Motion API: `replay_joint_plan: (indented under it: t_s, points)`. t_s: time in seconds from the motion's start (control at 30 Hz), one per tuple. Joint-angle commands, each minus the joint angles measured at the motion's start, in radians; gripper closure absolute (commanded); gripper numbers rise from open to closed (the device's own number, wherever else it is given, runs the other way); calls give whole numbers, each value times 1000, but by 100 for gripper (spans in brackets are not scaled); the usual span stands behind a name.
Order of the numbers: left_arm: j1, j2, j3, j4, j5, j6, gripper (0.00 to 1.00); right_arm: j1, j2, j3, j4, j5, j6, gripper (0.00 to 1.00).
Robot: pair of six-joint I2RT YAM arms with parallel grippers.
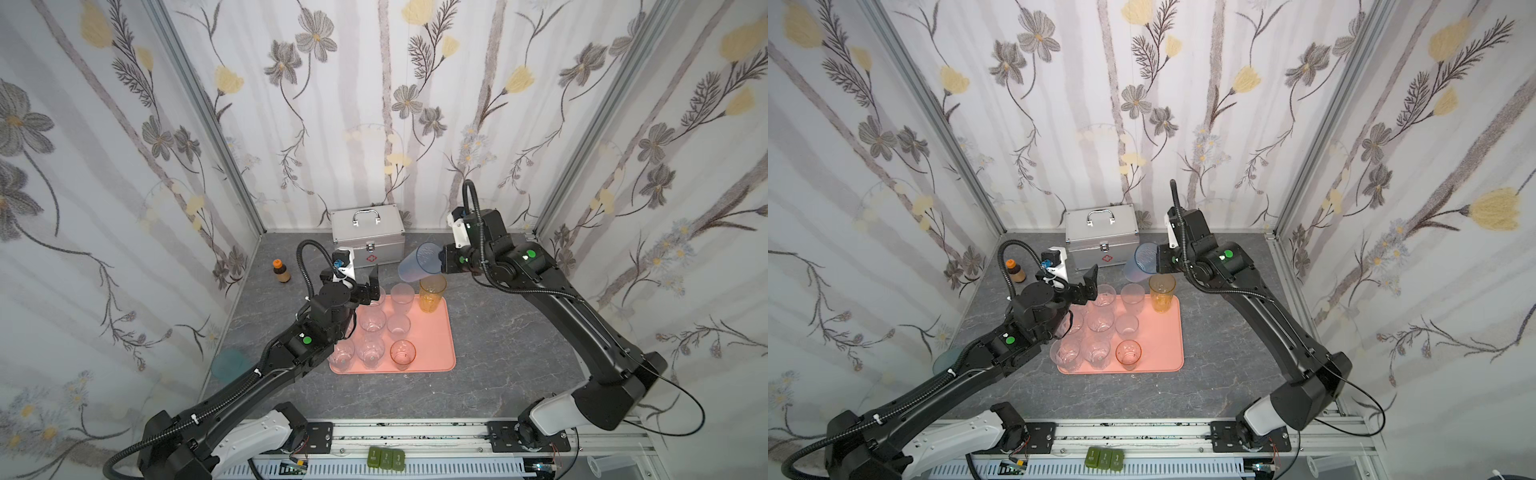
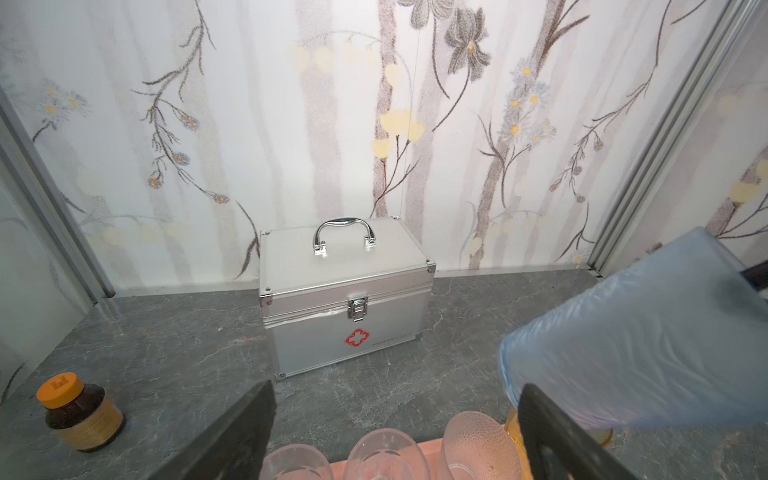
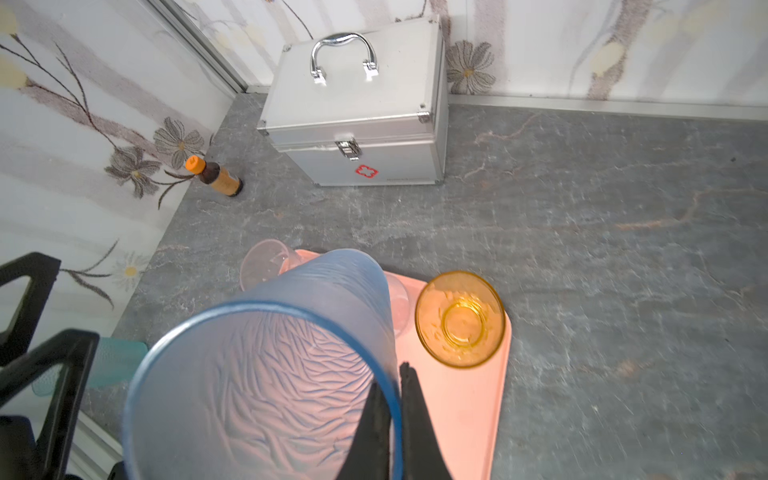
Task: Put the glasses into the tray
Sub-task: 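Carry the blue cup onto the tray and open the right gripper while the left withdraws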
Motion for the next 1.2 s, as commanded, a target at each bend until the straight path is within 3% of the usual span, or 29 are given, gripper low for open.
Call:
replay_joint_plan:
  t_s: [0.0,0.13,0.27,0.37,0.63,1.17]
  points:
    - [-69,8,12,-57,-81,-13,7,1,-91,-82,-105,-19,-18,100]
    - [-166,31,3,-65,-117,-48,7,4,-154,-172,-209,14,-14,100]
    - [-205,76,-21,-64,-94,-111,7,19,-132,-245,-213,79,-9,100]
    - [-210,119,-34,-62,-71,-151,6,32,-60,-267,-190,141,-9,100]
    - [-209,148,-79,-56,-77,-176,4,39,134,-277,-76,153,-27,100]
    - [-195,151,-102,-45,-78,-174,3,38,259,-235,16,179,-29,100]
